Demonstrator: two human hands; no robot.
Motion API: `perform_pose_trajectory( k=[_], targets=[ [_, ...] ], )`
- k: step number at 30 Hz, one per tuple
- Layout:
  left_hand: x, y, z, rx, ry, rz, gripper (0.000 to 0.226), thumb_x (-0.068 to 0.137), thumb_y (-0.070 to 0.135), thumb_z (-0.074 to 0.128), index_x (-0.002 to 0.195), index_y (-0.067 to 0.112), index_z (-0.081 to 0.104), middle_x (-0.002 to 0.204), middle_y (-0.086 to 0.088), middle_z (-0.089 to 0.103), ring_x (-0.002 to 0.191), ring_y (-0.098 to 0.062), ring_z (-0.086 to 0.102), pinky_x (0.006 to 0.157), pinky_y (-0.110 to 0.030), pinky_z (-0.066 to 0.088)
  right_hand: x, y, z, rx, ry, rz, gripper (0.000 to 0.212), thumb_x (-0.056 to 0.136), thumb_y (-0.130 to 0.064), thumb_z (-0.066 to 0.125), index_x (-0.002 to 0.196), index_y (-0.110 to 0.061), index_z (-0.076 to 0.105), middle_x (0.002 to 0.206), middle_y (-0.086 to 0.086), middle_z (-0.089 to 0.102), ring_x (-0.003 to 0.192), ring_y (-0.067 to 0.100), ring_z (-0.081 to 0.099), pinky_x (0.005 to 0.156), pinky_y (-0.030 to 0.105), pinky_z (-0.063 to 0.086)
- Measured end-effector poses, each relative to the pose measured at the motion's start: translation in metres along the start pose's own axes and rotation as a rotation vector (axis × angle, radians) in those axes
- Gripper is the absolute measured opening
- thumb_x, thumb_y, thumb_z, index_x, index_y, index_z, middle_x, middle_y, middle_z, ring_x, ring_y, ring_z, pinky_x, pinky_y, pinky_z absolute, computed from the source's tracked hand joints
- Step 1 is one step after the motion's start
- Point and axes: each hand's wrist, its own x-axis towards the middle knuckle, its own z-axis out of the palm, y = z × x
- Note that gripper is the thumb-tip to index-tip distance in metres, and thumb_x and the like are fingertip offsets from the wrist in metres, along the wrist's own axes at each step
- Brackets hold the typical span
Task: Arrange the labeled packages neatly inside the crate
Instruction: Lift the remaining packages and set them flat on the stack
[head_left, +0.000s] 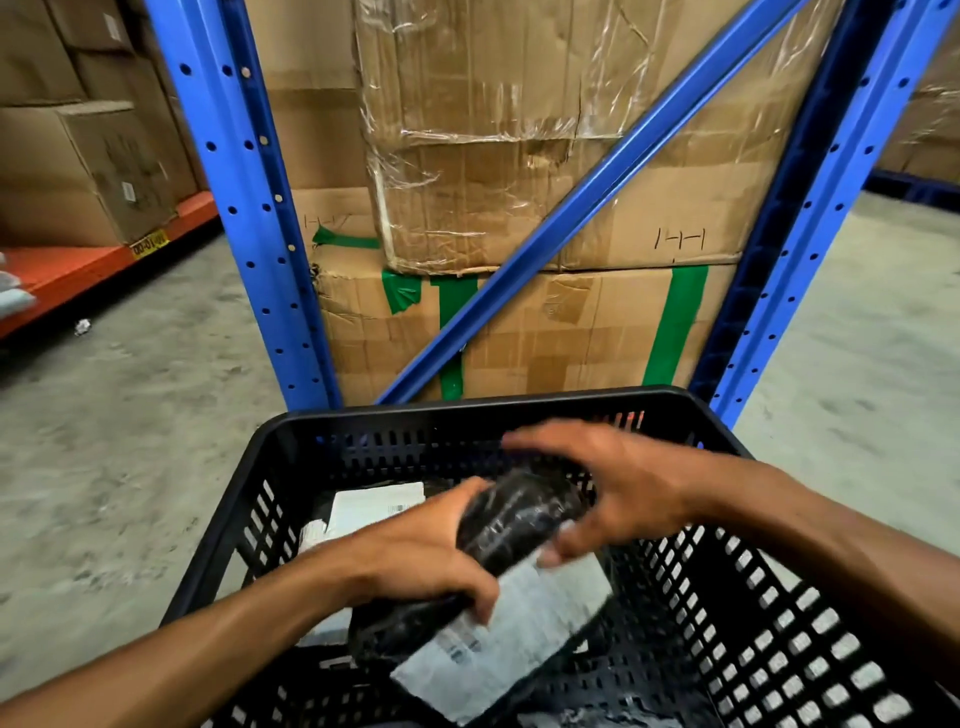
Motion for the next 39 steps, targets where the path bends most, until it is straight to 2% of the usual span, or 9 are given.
perform_pose_trajectory(
  k=[7, 10, 15, 18, 20, 24, 31, 37, 39],
  targets=[
    [0.007, 0.004, -0.004, 0.142, 0.102, 0.022, 0.08, 0.058, 0.041, 0.081, 0.127, 0.035, 0.041, 0.107, 0.002, 0.069, 0.087, -0.008, 0.066, 0.084, -0.034, 0.056, -0.009, 0.011, 0.018, 0.202, 0.052, 0.124, 0.046, 0.066, -0.041, 0.085, 0.099, -0.027, 0.056, 0.081, -0.007, 0.069, 0.064, -0.002, 0.064, 0.053, 0.014, 0.049],
    [0.007, -0.005, -0.013, 0.013, 0.332, -0.02, 0.097, 0.054, 0.063, 0.076, 0.138, 0.04, 0.034, 0.13, 0.008, 0.054, 0.115, -0.011, 0.056, 0.099, -0.035, 0.047, -0.023, 0.03, 0.013, 0.414, 0.192, 0.253, 0.057, 0.061, -0.047, 0.086, 0.108, -0.029, 0.059, 0.09, -0.01, 0.072, 0.078, 0.0, 0.067, 0.062, 0.008, 0.049],
    [0.001, -0.025, 0.018, -0.485, 0.476, -0.233, 0.109, 0.042, 0.074, 0.075, 0.136, 0.028, 0.041, 0.119, 0.002, 0.065, 0.106, -0.016, 0.063, 0.101, -0.037, 0.046, -0.041, 0.044, 0.019, 0.749, 0.357, 0.289, 0.044, 0.052, -0.051, 0.088, 0.091, -0.036, 0.075, 0.087, -0.014, 0.079, 0.078, 0.001, 0.074, 0.064, 0.01, 0.055],
    [0.001, -0.025, 0.033, -0.73, 0.407, -0.172, 0.09, 0.043, 0.066, 0.082, 0.12, 0.025, 0.06, 0.111, 0.0, 0.075, 0.106, -0.022, 0.069, 0.098, -0.047, 0.051, -0.044, 0.05, 0.037, 0.945, 0.332, 0.42, 0.063, 0.048, -0.053, 0.088, 0.099, -0.019, 0.075, 0.092, 0.005, 0.08, 0.084, 0.024, 0.077, 0.082, 0.037, 0.059],
    [0.005, -0.021, 0.033, -0.779, 0.459, -0.115, 0.083, 0.046, 0.059, 0.085, 0.116, 0.022, 0.063, 0.104, 0.0, 0.078, 0.098, -0.02, 0.072, 0.091, -0.042, 0.055, -0.046, 0.05, 0.044, 0.954, 0.25, 0.457, 0.057, 0.049, -0.058, 0.086, 0.093, -0.023, 0.077, 0.09, 0.004, 0.081, 0.082, 0.022, 0.077, 0.078, 0.034, 0.059],
    [0.025, -0.013, 0.027, -0.613, 0.663, -0.151, 0.079, 0.051, 0.056, 0.085, 0.114, 0.026, 0.048, 0.097, 0.001, 0.072, 0.09, -0.013, 0.069, 0.072, -0.027, 0.051, -0.045, 0.052, 0.048, 0.862, 0.104, 0.45, 0.047, 0.06, -0.051, 0.084, 0.1, -0.03, 0.072, 0.094, -0.012, 0.079, 0.084, 0.006, 0.076, 0.063, 0.012, 0.056],
    [0.06, -0.029, 0.045, -0.463, 0.545, -0.253, 0.087, 0.07, 0.032, 0.082, 0.142, 0.017, 0.035, 0.127, -0.003, 0.06, 0.113, -0.023, 0.06, 0.097, -0.036, 0.048, -0.031, 0.071, 0.076, 0.904, 0.073, 0.533, 0.025, 0.082, -0.036, 0.073, 0.1, -0.036, 0.056, 0.078, -0.016, 0.079, 0.068, 0.011, 0.076, 0.045, 0.021, 0.054],
    [0.086, -0.037, 0.048, -0.2, 0.467, -0.369, 0.09, 0.077, 0.026, 0.073, 0.151, 0.015, 0.023, 0.146, -0.007, 0.047, 0.129, -0.026, 0.049, 0.105, -0.034, 0.044, 0.003, 0.088, 0.102, 0.73, 0.009, 0.605, 0.045, 0.088, -0.039, 0.065, 0.129, -0.025, 0.054, 0.126, -0.004, 0.067, 0.116, 0.024, 0.063, 0.095, 0.042, 0.055],
    [0.089, -0.039, 0.056, -0.082, 0.371, -0.441, 0.094, 0.078, 0.023, 0.07, 0.154, 0.015, 0.015, 0.146, -0.007, 0.047, 0.127, -0.025, 0.049, 0.095, -0.023, 0.042, 0.009, 0.093, 0.111, 0.623, -0.028, 0.65, 0.053, 0.09, -0.04, 0.062, 0.137, -0.02, 0.05, 0.137, 0.003, 0.059, 0.122, 0.024, 0.057, 0.085, 0.033, 0.057]
  ],
)
